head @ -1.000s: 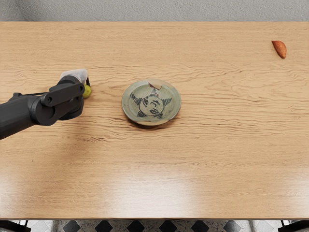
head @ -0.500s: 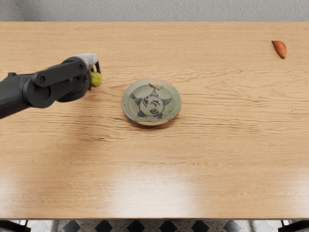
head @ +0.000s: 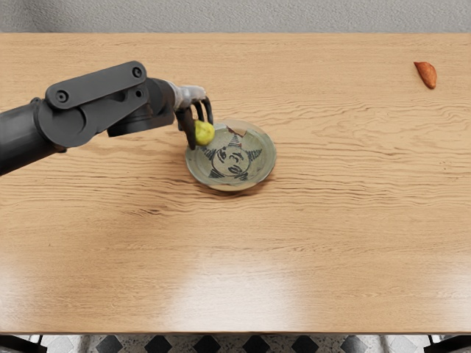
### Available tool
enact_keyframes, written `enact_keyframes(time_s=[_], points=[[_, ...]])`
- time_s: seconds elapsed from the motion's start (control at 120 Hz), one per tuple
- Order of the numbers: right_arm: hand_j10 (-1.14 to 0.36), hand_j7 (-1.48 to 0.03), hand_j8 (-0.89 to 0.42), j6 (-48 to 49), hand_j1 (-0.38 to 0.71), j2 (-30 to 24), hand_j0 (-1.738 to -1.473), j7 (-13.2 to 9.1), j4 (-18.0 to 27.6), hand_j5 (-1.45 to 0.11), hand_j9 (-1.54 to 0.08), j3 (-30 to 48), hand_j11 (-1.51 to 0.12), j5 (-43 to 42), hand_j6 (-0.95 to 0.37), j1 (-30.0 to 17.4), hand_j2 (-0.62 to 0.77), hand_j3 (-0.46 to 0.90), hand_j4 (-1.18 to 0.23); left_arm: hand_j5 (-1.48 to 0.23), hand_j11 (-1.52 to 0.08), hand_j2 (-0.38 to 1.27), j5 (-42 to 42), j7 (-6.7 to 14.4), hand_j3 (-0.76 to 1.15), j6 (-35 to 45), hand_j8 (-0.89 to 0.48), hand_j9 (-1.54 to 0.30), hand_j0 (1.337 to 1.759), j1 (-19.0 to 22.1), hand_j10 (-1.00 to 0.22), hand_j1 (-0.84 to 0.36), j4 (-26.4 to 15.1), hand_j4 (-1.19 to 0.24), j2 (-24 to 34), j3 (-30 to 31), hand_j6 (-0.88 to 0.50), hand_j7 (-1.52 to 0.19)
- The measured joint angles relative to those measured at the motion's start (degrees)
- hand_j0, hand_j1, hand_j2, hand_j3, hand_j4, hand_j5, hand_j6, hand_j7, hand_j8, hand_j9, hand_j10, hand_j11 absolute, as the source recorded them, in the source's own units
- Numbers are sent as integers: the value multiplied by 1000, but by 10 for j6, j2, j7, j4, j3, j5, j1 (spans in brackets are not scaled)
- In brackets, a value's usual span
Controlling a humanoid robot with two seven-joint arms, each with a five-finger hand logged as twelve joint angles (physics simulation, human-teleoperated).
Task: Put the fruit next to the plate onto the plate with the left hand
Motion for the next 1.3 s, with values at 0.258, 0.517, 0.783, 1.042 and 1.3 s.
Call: enact_keyframes(time_s=[0.258,0.517,0.783,1.042,1.3], points=[[0,0,0,0,-349,0,-1658,0,0,0,0,0,0,0,0,0,0,0,0,-1046,-1021,578,-3,-5,-1,-5,-626,-1019,1656,9,-765,-398,19,-481,-56,-8,-425,-1023],[0,0,0,0,-349,0,-1658,0,0,0,0,0,0,0,0,0,0,0,0,-757,-746,414,-2,-12,0,-2,-505,-745,1658,22,-566,-240,40,-398,-70,-7,-363,-745],[0,0,0,0,-349,0,-1658,0,0,0,0,0,0,0,0,0,0,0,0,-218,-214,107,-151,-19,0,-69,-150,-214,1658,7,-166,191,33,-120,-7,-45,-111,-215],[0,0,0,0,-349,0,-1658,0,0,0,0,0,0,0,0,0,0,0,0,-75,-74,33,-169,-19,0,-106,-54,-74,1658,9,-58,293,32,-46,10,-72,-43,-74],[0,0,0,0,-349,0,-1658,0,0,0,0,0,0,0,0,0,0,0,0,-35,-34,12,-229,-20,0,-199,-27,-34,1658,28,-28,321,9,-24,132,-109,-24,-34]])
